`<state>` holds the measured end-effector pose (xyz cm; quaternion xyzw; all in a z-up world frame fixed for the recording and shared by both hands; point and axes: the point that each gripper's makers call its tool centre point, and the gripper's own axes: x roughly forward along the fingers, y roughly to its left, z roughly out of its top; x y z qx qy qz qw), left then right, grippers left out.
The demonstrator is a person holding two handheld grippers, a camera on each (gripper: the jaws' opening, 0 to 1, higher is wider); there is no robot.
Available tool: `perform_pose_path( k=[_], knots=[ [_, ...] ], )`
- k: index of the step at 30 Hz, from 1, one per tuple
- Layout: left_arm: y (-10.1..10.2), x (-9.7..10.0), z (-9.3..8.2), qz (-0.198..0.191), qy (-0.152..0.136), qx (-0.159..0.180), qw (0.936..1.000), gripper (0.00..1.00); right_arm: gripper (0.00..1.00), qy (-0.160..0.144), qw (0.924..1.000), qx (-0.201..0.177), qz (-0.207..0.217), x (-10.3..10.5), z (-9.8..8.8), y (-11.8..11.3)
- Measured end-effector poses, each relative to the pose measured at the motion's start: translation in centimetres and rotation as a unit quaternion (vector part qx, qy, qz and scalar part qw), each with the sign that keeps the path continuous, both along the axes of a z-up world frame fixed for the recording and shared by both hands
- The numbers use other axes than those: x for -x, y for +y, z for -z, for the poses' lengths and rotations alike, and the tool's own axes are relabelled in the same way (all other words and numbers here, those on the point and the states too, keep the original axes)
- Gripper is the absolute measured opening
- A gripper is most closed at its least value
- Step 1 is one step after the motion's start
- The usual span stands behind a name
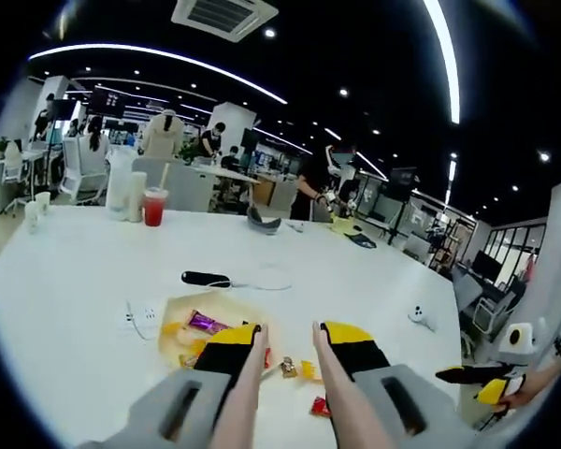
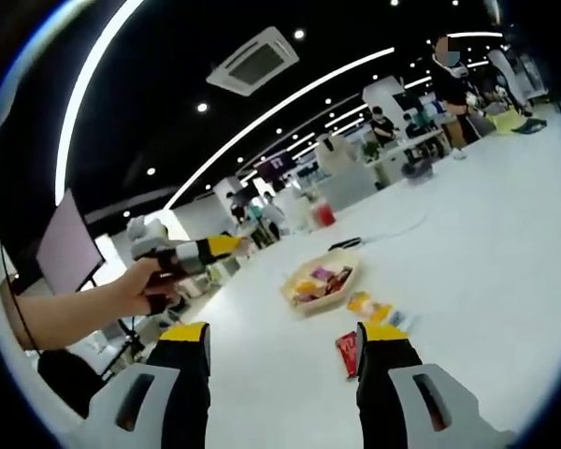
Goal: Place the target food into the container with the food tongs after gripping and lifting it, then release it inside without dropping or visibly crushing the food.
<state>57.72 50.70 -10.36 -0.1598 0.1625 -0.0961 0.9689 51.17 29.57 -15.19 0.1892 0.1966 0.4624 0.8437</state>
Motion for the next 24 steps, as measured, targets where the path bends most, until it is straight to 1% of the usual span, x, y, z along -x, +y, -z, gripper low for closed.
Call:
perform_pose_path(
  k=[2, 5, 11, 13, 15, 16, 19, 20, 22, 24],
  knots=[
    [-0.2, 0.5, 0.4, -0.004, 0.007, 0.002, 1.0, 0.24, 0.64, 0.005, 1.0, -0.001, 0.004, 0.3, 0.1, -0.3],
    [-0.4, 0.9, 0.8, -0.008, 0.014, 0.002, 0.9999, 0.24, 0.64, 0.005, 1.0, -0.007, 0.004, 0.5, 0.0, -0.2],
    [-1.6, 1.4, 1.2, -0.007, 0.02, 0.007, 0.9997, 0.24, 0.64, 0.007, 0.9999, -0.012, 0.0, 0.4, 0.1, 0.3],
    [-2.2, 1.5, 1.5, -0.005, 0.027, 0.008, 0.9996, 0.24, 0.64, 0.006, 0.9999, -0.014, 0.0, 0.4, -0.1, 0.4],
    [-2.5, 1.8, 1.6, -0.005, 0.03, 0.007, 0.9995, 0.24, 0.63, 0.003, 0.9999, -0.012, -0.004, 0.5, -0.2, 0.6],
    [-2.8, 2.1, 1.9, -0.002, 0.036, 0.007, 0.9993, 0.24, 0.63, 0.0, 0.9999, -0.007, -0.01, 0.7, -0.1, 0.6],
    [-3.5, 2.7, 2.5, 0.001, 0.042, 0.007, 0.9991, 0.24, 0.63, 0.0, 0.9999, -0.003, -0.014, 0.8, 0.3, 0.6],
    [-3.5, 2.8, 2.6, 0.0, 0.043, 0.006, 0.9991, 0.24, 0.63, 0.006, 0.9999, -0.005, -0.012, 0.8, 0.5, 0.5],
    [-3.9, 3.3, 3.3, -0.008, 0.055, 0.016, 0.9983, 0.24, 0.63, 0.013, 0.9998, -0.007, -0.01, 0.8, 0.7, 0.3],
    [-4.4, 3.9, 3.6, -0.013, 0.058, 0.018, 0.9981, 0.24, 0.63, 0.019, 0.9997, -0.009, -0.011, 1.1, 0.8, 0.3]
  ],
)
